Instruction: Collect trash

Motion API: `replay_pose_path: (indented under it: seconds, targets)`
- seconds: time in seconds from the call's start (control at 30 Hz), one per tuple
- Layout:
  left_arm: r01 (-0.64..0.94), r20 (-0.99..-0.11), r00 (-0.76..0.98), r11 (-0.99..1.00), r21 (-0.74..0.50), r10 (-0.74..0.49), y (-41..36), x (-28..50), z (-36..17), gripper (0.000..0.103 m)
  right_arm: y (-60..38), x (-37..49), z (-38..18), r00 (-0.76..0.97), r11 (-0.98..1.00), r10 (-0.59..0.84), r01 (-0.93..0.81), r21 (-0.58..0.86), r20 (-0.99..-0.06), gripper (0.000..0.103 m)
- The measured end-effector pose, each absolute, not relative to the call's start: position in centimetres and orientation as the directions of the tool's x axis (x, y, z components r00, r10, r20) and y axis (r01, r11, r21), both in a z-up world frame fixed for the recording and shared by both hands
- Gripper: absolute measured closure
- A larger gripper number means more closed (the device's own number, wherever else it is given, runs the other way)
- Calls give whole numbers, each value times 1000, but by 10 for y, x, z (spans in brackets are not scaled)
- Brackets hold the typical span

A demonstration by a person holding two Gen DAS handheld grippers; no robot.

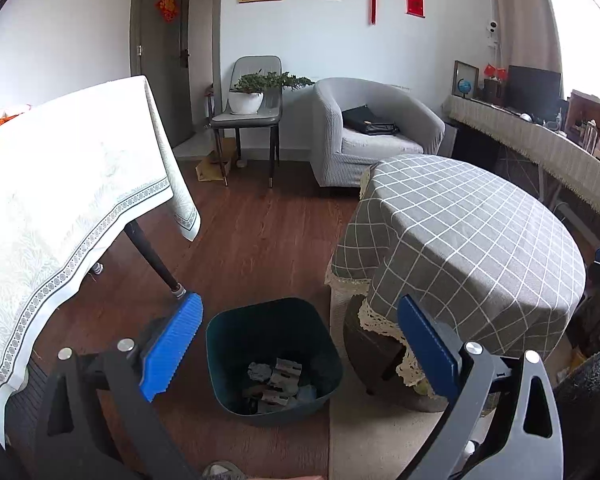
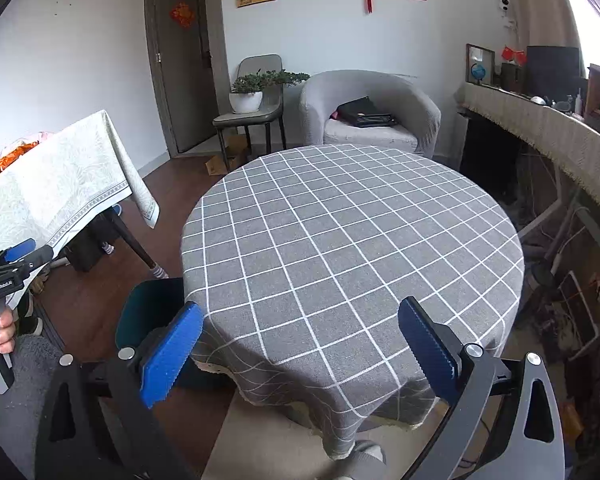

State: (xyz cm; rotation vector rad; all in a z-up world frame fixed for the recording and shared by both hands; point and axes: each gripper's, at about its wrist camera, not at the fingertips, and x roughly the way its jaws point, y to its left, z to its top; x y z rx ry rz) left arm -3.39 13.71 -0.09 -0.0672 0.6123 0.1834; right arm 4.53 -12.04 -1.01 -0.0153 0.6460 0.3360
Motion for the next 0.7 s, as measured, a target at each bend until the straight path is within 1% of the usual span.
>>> replay_pose_path:
  seconds: [0.13,0.23,0.4,0.7]
  targets:
    - [-168,-592,795,986,-1,135,133,-34,-4,3,-119,38,-9,740,937,330,-331,109,-587,4]
    - [-178,-610,779,984,3,143,132,-32,-8,3,-113,36,-8,741,934,331,-346,90,-584,4]
    - [-181,-611,779,984,-6,139,133,-32,-9,3,-105,30,-5,752,926,339,-373,58,-566,4]
    - [-184,-614,777,983,-15,136,136,-32,-10,3,-111,30,-7,745,926,354,-365,98,-565,4]
